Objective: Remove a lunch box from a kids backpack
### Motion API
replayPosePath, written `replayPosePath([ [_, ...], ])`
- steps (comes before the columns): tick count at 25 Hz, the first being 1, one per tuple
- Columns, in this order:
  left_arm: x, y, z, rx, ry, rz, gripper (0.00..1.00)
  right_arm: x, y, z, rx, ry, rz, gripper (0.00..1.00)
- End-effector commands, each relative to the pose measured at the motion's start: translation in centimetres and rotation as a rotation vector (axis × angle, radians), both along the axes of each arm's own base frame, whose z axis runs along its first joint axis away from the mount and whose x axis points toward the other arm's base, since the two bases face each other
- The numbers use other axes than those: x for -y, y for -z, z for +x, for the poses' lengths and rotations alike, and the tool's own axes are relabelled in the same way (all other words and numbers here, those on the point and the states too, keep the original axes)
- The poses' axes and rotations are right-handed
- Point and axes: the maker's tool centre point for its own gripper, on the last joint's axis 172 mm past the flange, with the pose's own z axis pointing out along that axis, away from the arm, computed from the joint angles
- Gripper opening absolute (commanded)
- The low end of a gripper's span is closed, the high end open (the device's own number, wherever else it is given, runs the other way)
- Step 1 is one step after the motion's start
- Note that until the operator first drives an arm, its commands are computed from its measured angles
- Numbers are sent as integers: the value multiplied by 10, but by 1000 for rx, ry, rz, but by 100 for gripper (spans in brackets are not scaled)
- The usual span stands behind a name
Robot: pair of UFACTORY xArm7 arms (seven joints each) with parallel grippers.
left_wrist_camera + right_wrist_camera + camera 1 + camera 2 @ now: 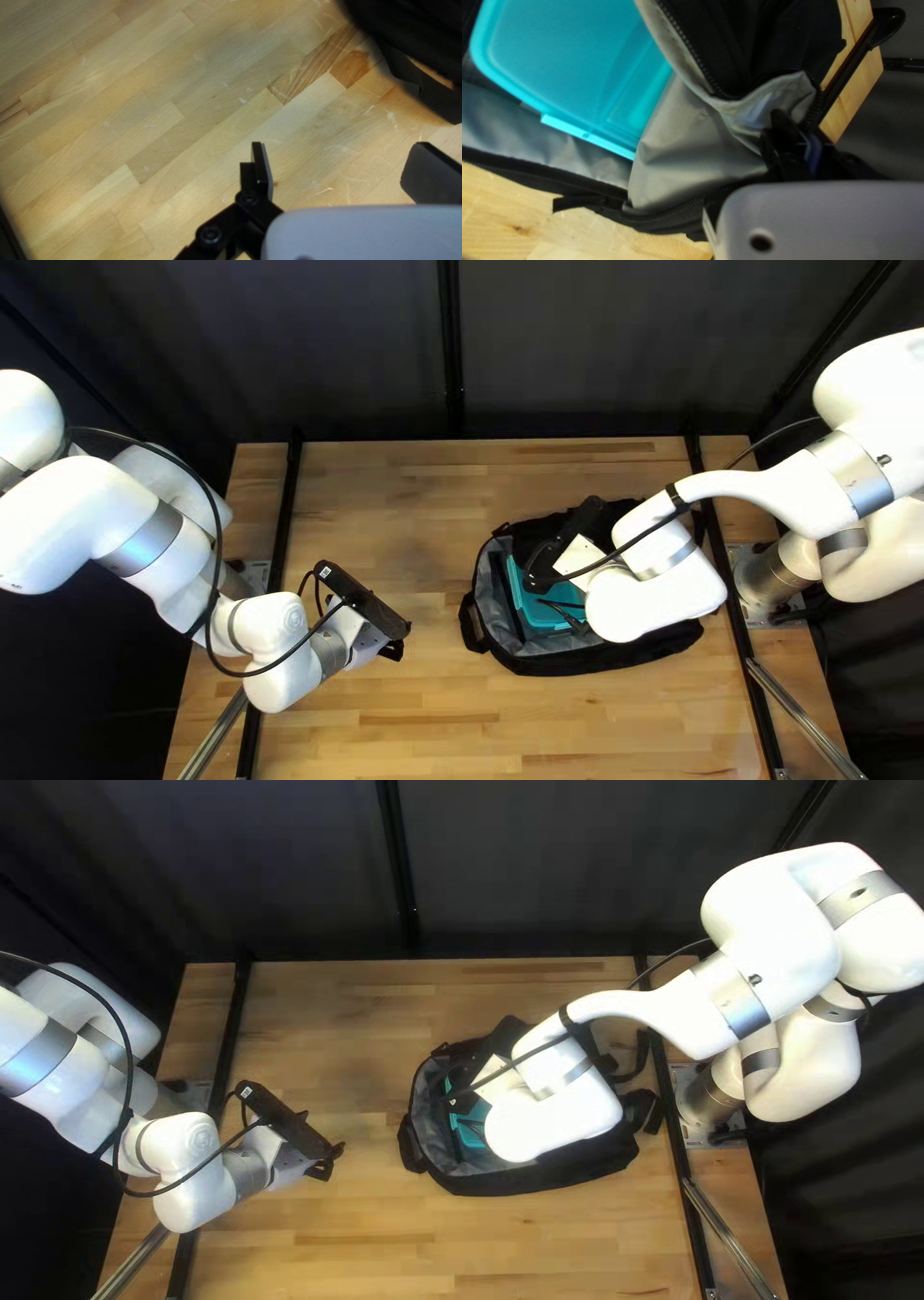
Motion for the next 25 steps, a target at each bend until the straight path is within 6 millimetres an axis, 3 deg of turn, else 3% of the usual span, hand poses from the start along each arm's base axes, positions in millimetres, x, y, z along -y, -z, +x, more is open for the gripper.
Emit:
replayPosePath([
  [1,0,0,0,0,0,0,100,0,-9,9,14,-1,-1,0],
  [7,0,0,0,0,0,0,100,0,-12,10,22,-8,-1,0],
  [9,0,0,0,0,0,0,100,0,-12,10,22,-8,-1,5],
  [10,0,0,0,0,0,0,100,0,-12,10,22,-8,-1,1],
  [16,0,0,0,0,0,0,100,0,-12,10,22,-8,-1,0],
  [20,0,0,0,0,0,0,100,9,-19,-15,85,39,66,0],
  [25,0,0,0,0,0,0,100,15,-21,-29,173,173,161,0],
])
